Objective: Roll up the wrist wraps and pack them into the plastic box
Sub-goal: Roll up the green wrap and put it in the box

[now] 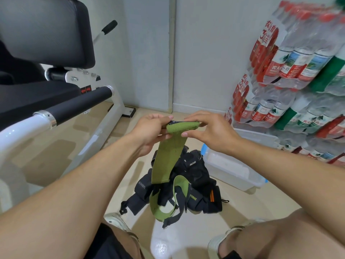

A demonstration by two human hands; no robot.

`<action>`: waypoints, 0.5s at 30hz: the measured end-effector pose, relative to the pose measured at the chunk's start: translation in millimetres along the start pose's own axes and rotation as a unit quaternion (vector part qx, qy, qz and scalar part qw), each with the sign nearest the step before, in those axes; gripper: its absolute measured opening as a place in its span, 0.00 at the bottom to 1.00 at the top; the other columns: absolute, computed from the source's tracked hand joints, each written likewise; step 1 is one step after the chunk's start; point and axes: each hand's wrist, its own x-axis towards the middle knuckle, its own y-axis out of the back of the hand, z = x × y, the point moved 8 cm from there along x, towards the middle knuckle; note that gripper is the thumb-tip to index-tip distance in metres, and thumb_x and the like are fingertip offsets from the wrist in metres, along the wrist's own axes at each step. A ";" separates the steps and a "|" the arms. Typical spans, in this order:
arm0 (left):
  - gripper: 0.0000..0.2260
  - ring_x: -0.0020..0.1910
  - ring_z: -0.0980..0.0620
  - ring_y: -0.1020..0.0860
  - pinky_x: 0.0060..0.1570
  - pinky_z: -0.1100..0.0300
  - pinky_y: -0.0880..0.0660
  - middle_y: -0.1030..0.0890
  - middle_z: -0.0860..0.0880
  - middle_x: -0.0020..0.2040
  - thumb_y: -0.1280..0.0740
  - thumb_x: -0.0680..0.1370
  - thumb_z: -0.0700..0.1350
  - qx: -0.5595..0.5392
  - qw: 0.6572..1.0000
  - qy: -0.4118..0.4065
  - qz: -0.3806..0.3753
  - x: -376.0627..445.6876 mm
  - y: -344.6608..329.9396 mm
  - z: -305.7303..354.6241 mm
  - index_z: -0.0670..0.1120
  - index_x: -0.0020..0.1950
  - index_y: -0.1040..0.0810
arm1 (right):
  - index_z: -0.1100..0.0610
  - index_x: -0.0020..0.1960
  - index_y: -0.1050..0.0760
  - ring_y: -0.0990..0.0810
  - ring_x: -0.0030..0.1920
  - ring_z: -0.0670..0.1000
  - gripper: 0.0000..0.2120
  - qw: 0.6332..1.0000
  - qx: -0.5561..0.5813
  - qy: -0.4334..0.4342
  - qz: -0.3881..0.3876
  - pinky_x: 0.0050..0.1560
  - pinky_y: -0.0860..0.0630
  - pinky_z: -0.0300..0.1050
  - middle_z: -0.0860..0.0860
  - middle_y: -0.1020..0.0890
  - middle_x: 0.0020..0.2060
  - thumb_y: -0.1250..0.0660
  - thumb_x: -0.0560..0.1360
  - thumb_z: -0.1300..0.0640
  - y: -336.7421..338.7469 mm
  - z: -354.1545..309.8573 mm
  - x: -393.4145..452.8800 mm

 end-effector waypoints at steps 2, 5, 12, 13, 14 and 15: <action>0.11 0.31 0.56 0.24 0.46 0.57 0.22 0.21 0.52 0.36 0.27 0.78 0.51 0.065 0.997 -0.041 0.021 -1.8 2.8 6.4 0.44 0.47 0.23 | 0.42 0.51 0.16 0.18 0.45 0.42 0.10 0.999 0.025 -0.023 -0.003 0.48 0.24 0.42 0.40 0.14 0.44 0.23 0.72 0.42 -1.2 0.1 -1.1; 0.21 0.39 0.57 0.24 0.51 0.61 0.26 0.20 0.54 0.40 0.25 0.73 0.59 0.115 0.988 -0.102 0.024 -3.7 2.2 16.0 0.42 0.51 0.16 | 0.45 0.49 0.14 0.18 0.39 0.48 0.10 0.995 0.087 -0.046 0.005 0.46 0.22 0.46 0.47 0.13 0.41 0.26 0.73 0.40 -1.4 2.9 -0.5; 0.20 0.51 0.53 0.18 0.60 0.57 0.23 0.15 0.46 0.52 0.17 0.66 0.51 0.142 0.979 -0.135 -0.050 0.8 -2.0 12.6 0.47 0.55 0.15 | 0.53 0.47 0.13 0.14 0.44 0.53 0.22 0.971 0.219 -0.100 0.006 0.50 0.17 0.47 0.56 0.12 0.45 0.28 0.69 0.34 0.7 16.2 2.3; 0.18 0.54 0.51 0.17 0.61 0.56 0.22 0.14 0.46 0.53 0.18 0.68 0.48 0.143 0.979 -0.138 -0.052 0.9 -2.2 12.8 0.46 0.55 0.16 | 0.51 0.47 0.14 0.13 0.43 0.47 0.19 0.969 0.226 -0.103 -0.006 0.48 0.18 0.42 0.51 0.11 0.43 0.29 0.69 0.36 -0.5 15.6 2.0; 0.16 0.54 0.50 0.16 0.62 0.55 0.22 0.14 0.46 0.53 0.19 0.69 0.46 0.143 0.978 -0.140 -0.054 -0.3 -3.2 14.1 0.44 0.54 0.16 | 0.49 0.47 0.14 0.14 0.43 0.45 0.16 0.968 0.229 -0.105 -0.018 0.47 0.18 0.40 0.48 0.11 0.43 0.30 0.70 0.38 -1.5 13.5 1.1; 0.15 0.54 0.49 0.15 0.61 0.54 0.21 0.14 0.45 0.53 0.20 0.71 0.44 0.142 0.978 -0.142 -0.056 -2.1 -4.8 15.4 0.43 0.55 0.17 | 0.49 0.47 0.15 0.14 0.43 0.44 0.14 0.968 0.227 -0.103 -0.026 0.47 0.18 0.39 0.46 0.12 0.42 0.30 0.72 0.40 -2.8 13.9 1.1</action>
